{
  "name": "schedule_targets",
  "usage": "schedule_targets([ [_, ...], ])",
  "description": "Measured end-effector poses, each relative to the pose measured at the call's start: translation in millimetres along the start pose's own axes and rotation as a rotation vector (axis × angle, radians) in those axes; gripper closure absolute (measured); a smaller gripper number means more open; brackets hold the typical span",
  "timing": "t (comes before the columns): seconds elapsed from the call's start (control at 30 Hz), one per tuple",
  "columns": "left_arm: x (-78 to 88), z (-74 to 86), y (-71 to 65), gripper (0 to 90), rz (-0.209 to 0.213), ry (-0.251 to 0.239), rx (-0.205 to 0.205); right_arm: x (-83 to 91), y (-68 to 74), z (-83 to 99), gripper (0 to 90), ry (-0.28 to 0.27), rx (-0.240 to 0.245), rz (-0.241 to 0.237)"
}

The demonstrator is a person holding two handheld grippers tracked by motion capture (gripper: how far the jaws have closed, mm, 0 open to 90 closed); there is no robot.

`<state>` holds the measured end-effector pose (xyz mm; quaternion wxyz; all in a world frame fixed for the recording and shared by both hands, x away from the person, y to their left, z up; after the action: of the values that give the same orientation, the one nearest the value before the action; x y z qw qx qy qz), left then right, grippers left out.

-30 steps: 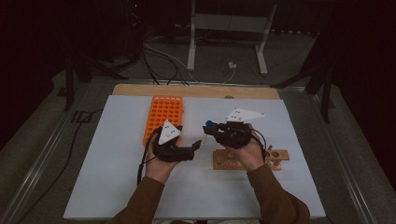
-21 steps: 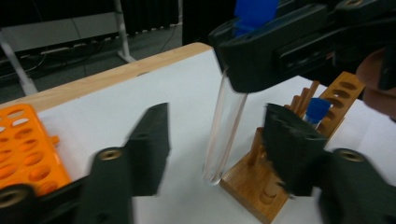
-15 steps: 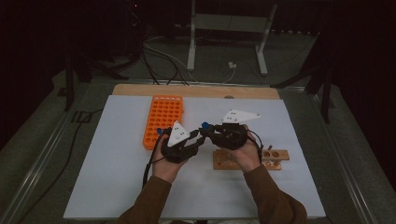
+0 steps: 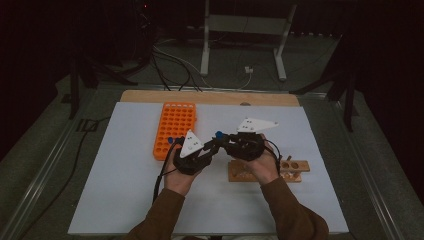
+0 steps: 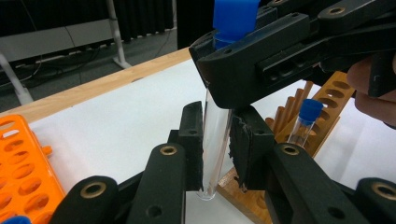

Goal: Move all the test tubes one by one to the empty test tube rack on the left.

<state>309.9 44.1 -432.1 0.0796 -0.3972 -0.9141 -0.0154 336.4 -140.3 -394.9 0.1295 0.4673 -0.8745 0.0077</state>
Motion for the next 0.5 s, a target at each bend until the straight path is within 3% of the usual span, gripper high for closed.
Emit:
schedule_targets([
  [0.4, -0.1, 3.5, -1.4, 77.8, 0.014, -0.005, 0.001, 0.4, -0.4, 0.8, 76.0, 0.014, 0.002, -0.008],
  [0.5, 0.0, 3.6, 1.5, 78.0, 0.007, -0.007, 0.014, 1.0, -1.1, 0.5, 67.2, 0.013, -0.002, -0.017],
])
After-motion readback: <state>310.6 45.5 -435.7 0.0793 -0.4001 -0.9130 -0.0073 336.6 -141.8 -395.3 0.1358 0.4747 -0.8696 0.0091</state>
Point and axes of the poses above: each handheld gripper's, and its own axes: x roughly backward along the jaws, z roughly out of its underside, y roughly to its left, the point moved 1 cm from there along -x, roughly forward along the jaws, and after that the axes turned 12 degrees about -y, right-handed, at the moved point
